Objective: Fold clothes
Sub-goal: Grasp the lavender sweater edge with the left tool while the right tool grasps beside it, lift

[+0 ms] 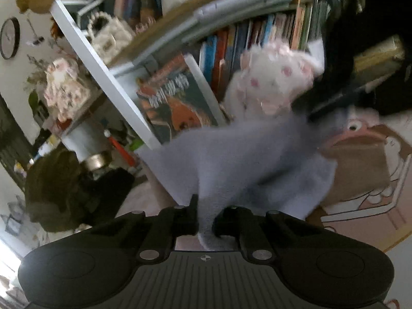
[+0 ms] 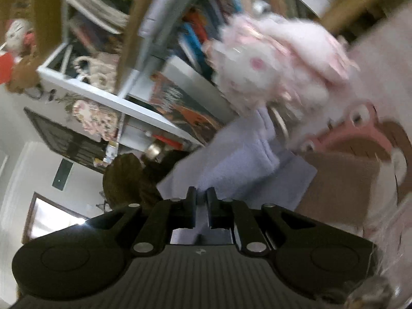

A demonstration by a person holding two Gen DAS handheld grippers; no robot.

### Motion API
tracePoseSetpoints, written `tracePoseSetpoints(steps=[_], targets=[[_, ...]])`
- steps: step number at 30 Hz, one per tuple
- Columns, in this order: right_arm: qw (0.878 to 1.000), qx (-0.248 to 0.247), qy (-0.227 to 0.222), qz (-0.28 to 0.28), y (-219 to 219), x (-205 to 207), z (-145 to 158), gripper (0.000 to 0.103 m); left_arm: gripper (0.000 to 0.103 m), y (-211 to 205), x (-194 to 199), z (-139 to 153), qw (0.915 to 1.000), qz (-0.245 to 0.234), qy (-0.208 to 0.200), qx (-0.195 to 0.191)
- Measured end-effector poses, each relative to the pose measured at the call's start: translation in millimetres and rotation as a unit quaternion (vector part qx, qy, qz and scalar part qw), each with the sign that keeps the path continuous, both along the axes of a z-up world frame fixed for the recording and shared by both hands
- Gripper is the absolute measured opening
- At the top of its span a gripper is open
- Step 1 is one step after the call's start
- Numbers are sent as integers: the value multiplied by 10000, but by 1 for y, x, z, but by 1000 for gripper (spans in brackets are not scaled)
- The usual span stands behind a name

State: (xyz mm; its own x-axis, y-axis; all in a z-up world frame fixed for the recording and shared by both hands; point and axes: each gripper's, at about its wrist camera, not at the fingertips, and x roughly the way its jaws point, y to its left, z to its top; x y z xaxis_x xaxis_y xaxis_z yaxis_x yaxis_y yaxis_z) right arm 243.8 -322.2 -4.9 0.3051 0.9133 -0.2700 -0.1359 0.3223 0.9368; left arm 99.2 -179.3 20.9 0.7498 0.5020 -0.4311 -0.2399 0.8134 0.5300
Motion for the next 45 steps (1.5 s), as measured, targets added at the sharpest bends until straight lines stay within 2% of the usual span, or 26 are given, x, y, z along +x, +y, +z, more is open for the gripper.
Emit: tracePoseSetpoints(steps=[2, 3, 4, 8, 10, 14, 16, 19, 21, 23, 24, 25, 27, 29, 32, 35, 38, 40, 45], targets=[[9993, 112, 353, -49, -2, -1, -15, 31, 9, -1, -8, 5, 10000, -21, -24, 5], [9984, 168, 529, -74, -3, -1, -23, 42, 9, -2, -12, 7, 10000, -32, -36, 8], [9972, 224, 705, -98, -4, -1, -30, 46, 9, -3, -16, 10, 10000, -42, -49, 11], [9888, 386, 1439, -117, -3, -8, -56, 49, 9, -4, -31, 19, 9999, 12, -96, -106], [9852, 426, 1661, -84, -3, -17, -63, 50, 9, -3, -36, 23, 9998, 64, -113, -145], [9853, 211, 1692, -112, -20, -42, -62, 56, 9, 1, -46, 29, 9996, 165, -156, -185], [9864, -16, 1643, -105, -32, -56, -63, 63, 9, 1, -50, 30, 9996, 146, -153, -210], [9849, -89, 1723, 130, -39, -66, -74, 64, 9, -1, -57, 31, 9997, 78, -125, -219], [9810, 4, 1941, 59, -38, -67, -82, 62, 9, -4, -62, 29, 9999, 15, -73, -111], [9804, 125, 1964, 0, -31, -63, -83, 61, 9, -8, -67, 27, 10000, -47, -21, -2], [9808, 184, 1942, -19, -26, -60, -83, 41, 9, -9, -69, 27, 10000, -66, -2, 26], [9817, 215, 1892, -2, -23, -58, -81, 15, 9, -8, -72, 28, 10000, -65, 0, 22], [9847, 212, 1724, 114, -17, -53, -72, 11, 9, -5, -78, 35, 10000, -62, -47, -34], [9908, 440, 1278, 59, -23, -53, -55, 11, 9, -6, -86, 51, 9993, -247, -257, -142], [9889, 1312, 660, -217, -46, -53, -14, 10, 9, -13, -97, 83, 9946, -684, -688, -368], [9892, 1370, -269, -454, -68, -53, 45, 10, 9, -28, -106, 124, 9774, -1453, -1294, -832], [9773, 1726, -966, -762, -99, -56, 101, 10, 9, -43, -115, 164, 9484, -2204, -1885, -1285], [9605, 2129, -1531, -933, -122, -61, 140, 10, 9, -53, -121, 192, 9227, -2690, -2267, -1580], [9088, 3269, -2506, -660, -151, -69, 235, 10, 9, -47, -142, 248, 8426, -3649, -2951, -2641]])
